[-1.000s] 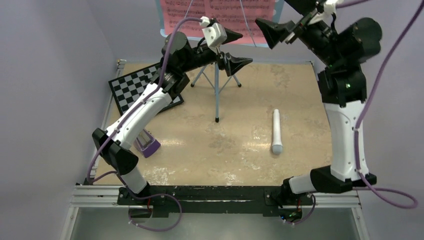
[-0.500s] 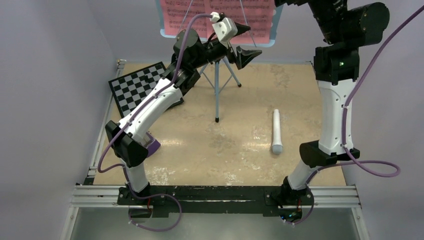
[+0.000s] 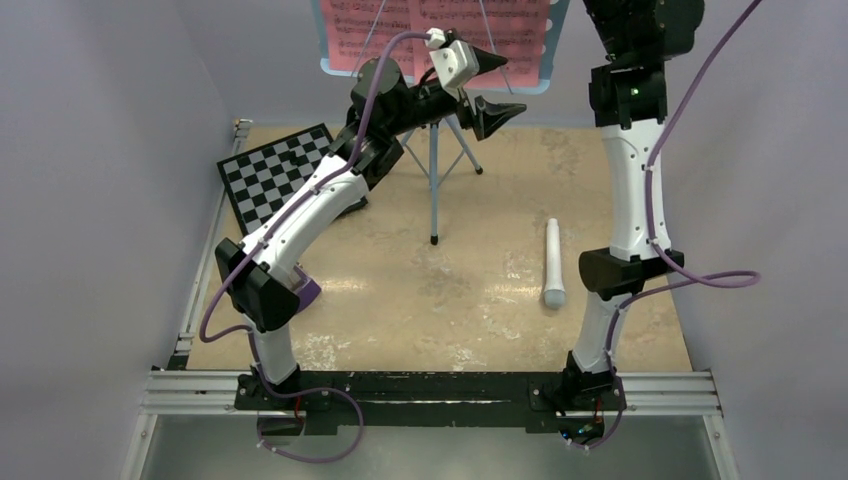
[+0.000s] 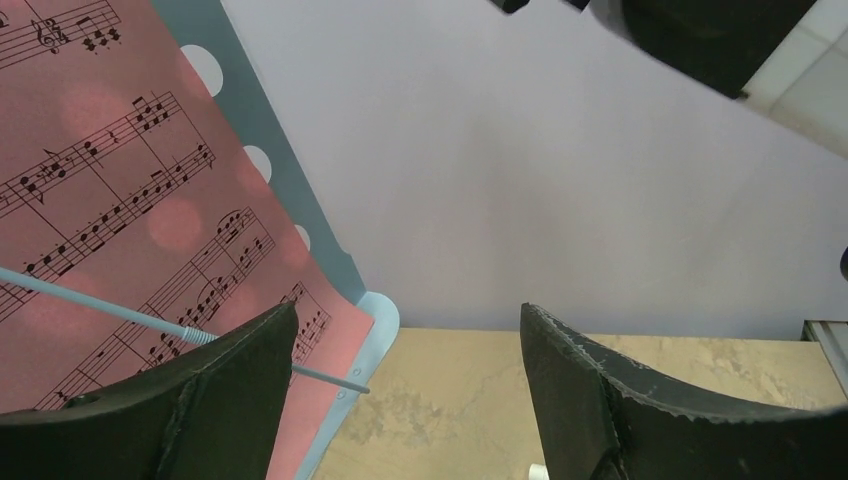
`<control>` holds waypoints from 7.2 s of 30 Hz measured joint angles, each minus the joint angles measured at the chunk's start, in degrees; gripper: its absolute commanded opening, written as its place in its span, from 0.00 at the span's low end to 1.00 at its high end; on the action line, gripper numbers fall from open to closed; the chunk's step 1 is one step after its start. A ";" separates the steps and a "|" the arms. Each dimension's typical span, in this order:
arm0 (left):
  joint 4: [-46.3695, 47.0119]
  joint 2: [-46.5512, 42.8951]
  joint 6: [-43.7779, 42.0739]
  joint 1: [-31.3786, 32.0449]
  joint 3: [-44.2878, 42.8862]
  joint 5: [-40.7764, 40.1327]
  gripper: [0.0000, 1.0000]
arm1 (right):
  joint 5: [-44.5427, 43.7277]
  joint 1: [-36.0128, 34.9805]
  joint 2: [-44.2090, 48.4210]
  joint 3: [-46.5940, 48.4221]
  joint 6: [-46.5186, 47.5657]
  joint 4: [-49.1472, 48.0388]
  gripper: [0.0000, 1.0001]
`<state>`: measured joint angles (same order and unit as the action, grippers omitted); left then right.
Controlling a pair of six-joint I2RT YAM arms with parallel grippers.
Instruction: Pack up the instrument practice props
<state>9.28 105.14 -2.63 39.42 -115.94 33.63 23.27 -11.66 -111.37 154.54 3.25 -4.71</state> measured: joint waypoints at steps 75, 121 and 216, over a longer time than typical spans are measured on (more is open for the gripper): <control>0.50 1.03 0.04 -1.03 -0.39 -3.98 0.87 | 7.89 -3.39 0.50 0.48 30.45 1.20 0.99; 2.80 -0.68 -0.02 -0.37 5.27 -2.84 0.87 | 18.45 -5.27 15.26 -24.26 44.57 5.35 0.73; 1.97 -3.63 -4.02 -0.39 8.28 -1.03 0.86 | -1.81 -5.46 13.07 -25.27 20.39 -4.46 0.00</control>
<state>11.25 101.51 -6.66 39.03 -107.66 32.60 21.45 -17.12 -98.30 129.27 23.64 -9.17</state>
